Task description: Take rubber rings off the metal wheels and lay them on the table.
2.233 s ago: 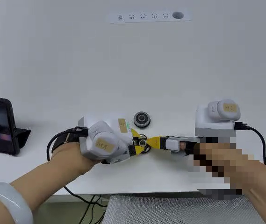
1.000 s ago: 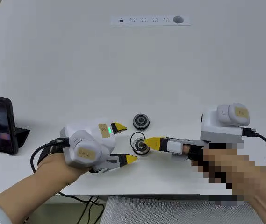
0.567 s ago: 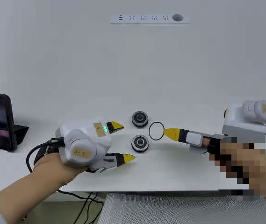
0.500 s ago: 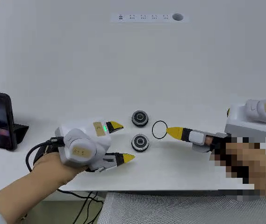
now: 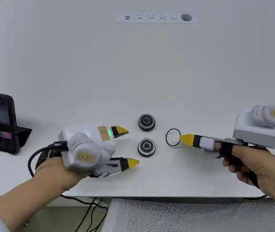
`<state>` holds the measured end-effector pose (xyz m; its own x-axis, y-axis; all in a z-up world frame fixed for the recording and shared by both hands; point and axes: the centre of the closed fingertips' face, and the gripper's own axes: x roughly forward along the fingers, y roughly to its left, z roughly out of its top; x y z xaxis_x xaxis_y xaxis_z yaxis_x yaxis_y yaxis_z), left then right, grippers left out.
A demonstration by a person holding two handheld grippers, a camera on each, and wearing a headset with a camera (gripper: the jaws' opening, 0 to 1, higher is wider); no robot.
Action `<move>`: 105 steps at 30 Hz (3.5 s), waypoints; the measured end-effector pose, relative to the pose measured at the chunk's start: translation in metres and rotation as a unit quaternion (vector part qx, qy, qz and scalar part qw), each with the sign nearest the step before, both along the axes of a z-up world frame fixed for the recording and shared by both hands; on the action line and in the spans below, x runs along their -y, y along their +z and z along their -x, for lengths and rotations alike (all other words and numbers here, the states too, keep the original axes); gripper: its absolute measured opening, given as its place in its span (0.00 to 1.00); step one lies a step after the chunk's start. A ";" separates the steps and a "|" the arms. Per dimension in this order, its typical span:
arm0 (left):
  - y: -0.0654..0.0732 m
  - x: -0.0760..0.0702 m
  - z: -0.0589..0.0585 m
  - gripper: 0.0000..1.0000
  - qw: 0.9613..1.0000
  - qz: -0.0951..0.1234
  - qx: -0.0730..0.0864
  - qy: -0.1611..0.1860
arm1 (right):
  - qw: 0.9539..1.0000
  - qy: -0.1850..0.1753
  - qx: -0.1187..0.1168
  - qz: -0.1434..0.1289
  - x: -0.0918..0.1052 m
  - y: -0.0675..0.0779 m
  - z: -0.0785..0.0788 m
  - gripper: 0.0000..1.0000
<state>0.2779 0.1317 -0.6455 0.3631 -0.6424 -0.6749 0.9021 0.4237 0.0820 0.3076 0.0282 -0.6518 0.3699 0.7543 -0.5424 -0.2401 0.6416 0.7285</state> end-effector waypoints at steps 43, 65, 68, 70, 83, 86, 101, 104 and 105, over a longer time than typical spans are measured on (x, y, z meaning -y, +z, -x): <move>0.001 0.011 0.002 0.33 1.000 -0.001 -0.007 -0.018 | 0.984 0.103 0.119 0.087 -0.016 0.006 0.004 0.11; -0.004 0.031 -0.008 0.19 0.999 -0.002 -0.013 -0.029 | 0.986 0.115 0.107 0.058 -0.042 0.004 0.018 0.10; -0.005 0.032 -0.008 0.17 0.999 -0.006 -0.016 -0.032 | 0.986 0.115 0.107 0.058 -0.042 0.004 0.018 0.10; -0.006 0.033 -0.009 0.16 0.999 -0.007 -0.016 -0.034 | 0.986 0.114 0.106 0.057 -0.042 0.004 0.018 0.10; -0.010 0.035 -0.007 0.14 0.999 -0.011 -0.025 -0.042 | 0.988 0.109 0.097 0.046 -0.046 0.002 0.018 0.10; -0.010 0.035 -0.007 0.14 0.999 -0.012 -0.025 -0.044 | 0.990 0.104 0.090 0.036 -0.049 0.001 0.018 0.10; -0.010 0.034 -0.007 0.13 0.999 -0.011 -0.025 -0.042 | 0.996 0.081 0.046 0.003 -0.061 -0.011 0.010 0.12; -0.010 0.034 -0.007 0.13 0.999 -0.011 -0.026 -0.042 | 0.996 0.081 0.043 0.003 -0.062 -0.013 0.010 0.13; -0.010 0.034 -0.007 0.13 0.999 -0.011 -0.026 -0.042 | 0.996 0.082 0.043 0.002 -0.062 -0.013 0.010 0.13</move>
<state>0.2848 0.0977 -0.6558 0.2734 -0.6535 -0.7059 0.9374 0.3455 0.0431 0.2972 0.0904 -0.6645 0.2872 0.8057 -0.5180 -0.4025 0.5923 0.6980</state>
